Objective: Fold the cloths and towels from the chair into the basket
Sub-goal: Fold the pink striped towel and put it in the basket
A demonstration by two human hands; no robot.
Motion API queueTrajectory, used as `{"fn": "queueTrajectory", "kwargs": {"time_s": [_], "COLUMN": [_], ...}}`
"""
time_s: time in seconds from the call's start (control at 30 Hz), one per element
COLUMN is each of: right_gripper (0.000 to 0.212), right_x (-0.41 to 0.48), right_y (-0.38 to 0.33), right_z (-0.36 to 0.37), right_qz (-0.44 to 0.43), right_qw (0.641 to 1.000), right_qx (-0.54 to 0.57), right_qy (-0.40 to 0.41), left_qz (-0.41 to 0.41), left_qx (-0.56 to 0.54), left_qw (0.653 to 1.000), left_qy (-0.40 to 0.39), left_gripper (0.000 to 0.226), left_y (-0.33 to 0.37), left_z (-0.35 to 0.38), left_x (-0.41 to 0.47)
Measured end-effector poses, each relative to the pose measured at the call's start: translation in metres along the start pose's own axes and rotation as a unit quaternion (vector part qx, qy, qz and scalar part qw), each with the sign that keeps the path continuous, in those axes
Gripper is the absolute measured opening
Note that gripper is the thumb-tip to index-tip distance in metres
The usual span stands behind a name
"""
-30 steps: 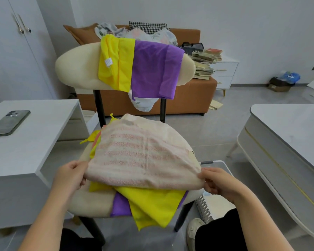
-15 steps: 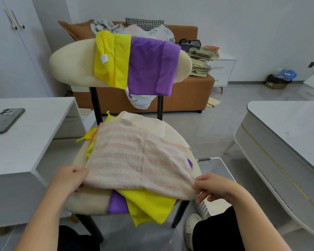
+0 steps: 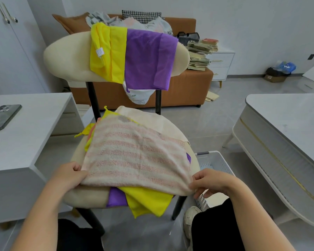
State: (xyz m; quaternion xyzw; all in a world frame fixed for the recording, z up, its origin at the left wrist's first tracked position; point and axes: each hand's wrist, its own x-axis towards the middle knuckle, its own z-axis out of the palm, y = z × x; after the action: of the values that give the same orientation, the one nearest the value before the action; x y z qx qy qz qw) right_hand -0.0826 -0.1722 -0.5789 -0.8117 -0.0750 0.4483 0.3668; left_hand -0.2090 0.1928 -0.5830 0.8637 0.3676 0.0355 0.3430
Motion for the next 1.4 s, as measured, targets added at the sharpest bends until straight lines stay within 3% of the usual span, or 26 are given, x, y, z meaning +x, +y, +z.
{"fn": "queueTrajectory", "kwargs": {"time_s": [0.23, 0.4, 0.5, 0.63, 0.73, 1.0, 1.2, 1.4], "right_gripper": [0.020, 0.025, 0.040, 0.044, 0.041, 0.027, 0.024, 0.018], "right_x": [0.002, 0.004, 0.004, 0.016, 0.030, 0.057, 0.048, 0.053], "right_y": [0.003, 0.001, -0.007, -0.024, -0.035, -0.053, -0.041, -0.036], "right_z": [-0.002, -0.002, -0.005, -0.010, -0.016, -0.023, -0.027, -0.028], "right_qz": [0.005, 0.008, 0.010, 0.020, 0.009, -0.058, -0.091, -0.073], "right_qw": [0.998, 0.994, 0.996, 0.991, 0.982, 0.966, 0.955, 0.961], "right_qx": [-0.060, -0.103, -0.060, 0.003, 0.020, 0.005, 0.084, 0.029], "right_qy": [-0.002, 0.018, 0.065, 0.131, 0.187, 0.253, 0.269, 0.266], "left_qz": [0.002, 0.012, 0.012, 0.022, 0.021, 0.089, 0.088, 0.076], "left_qx": [0.071, 0.050, 0.027, -0.003, -0.031, -0.136, -0.111, -0.085], "left_qw": [0.997, 0.999, 1.000, 0.999, 0.995, 0.970, 0.980, 0.985], "left_qy": [-0.010, -0.015, -0.002, 0.044, 0.088, 0.179, 0.140, 0.129], "left_gripper": [0.035, 0.036, 0.044, 0.049, 0.030, 0.020, 0.019, 0.016], "left_y": [0.003, 0.004, 0.015, 0.030, 0.041, 0.058, 0.050, 0.051], "left_z": [0.001, 0.001, 0.002, 0.006, 0.008, 0.014, 0.004, 0.007], "left_x": [0.000, -0.001, 0.001, 0.015, 0.028, 0.038, 0.030, 0.039]}}
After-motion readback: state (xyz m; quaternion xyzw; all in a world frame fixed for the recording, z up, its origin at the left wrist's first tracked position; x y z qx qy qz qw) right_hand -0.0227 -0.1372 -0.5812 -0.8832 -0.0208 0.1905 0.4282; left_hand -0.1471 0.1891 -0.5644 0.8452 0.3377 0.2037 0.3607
